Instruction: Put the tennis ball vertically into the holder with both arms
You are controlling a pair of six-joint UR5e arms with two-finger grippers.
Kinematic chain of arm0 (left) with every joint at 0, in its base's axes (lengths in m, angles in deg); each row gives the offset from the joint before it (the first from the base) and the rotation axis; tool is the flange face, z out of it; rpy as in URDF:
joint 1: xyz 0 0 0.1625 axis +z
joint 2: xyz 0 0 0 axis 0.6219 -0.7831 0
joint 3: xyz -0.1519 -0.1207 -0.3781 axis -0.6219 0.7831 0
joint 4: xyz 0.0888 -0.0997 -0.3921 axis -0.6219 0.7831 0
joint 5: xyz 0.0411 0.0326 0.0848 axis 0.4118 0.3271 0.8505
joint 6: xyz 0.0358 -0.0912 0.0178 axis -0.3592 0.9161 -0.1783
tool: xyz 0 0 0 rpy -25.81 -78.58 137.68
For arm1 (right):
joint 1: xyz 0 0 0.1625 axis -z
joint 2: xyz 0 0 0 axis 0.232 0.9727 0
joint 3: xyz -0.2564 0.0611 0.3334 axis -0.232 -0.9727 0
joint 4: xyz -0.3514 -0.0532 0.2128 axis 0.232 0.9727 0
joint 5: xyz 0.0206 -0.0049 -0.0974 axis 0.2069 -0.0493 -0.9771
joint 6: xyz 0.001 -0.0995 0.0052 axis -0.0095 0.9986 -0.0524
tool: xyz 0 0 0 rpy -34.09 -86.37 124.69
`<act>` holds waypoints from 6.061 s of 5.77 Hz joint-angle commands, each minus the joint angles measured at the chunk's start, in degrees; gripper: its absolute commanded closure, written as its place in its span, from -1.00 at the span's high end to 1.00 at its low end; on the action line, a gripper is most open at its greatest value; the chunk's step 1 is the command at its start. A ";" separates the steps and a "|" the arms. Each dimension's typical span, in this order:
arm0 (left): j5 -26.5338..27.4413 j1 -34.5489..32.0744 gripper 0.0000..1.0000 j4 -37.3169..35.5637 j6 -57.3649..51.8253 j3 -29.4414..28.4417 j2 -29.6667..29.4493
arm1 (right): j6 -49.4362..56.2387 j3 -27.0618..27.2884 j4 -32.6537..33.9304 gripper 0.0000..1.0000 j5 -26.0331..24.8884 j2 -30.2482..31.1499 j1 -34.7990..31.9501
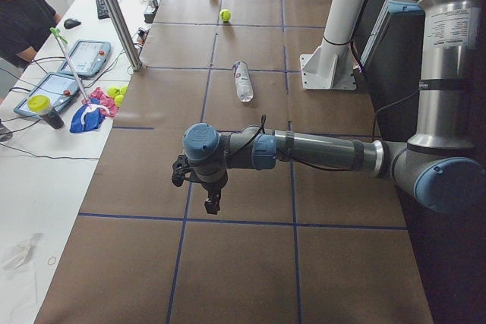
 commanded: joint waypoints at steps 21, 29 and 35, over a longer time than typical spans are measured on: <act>39.06 61.72 1.00 -4.47 -7.74 -11.04 -53.10 | -0.47 0.99 -0.09 1.00 1.17 -0.81 0.01; 46.28 63.93 1.00 3.61 -7.21 -19.49 -53.64 | -0.47 0.90 0.00 1.00 1.26 -0.81 0.01; 49.18 63.76 0.27 2.64 -7.30 -16.61 -52.84 | -0.47 1.16 0.00 1.00 1.26 -0.81 0.10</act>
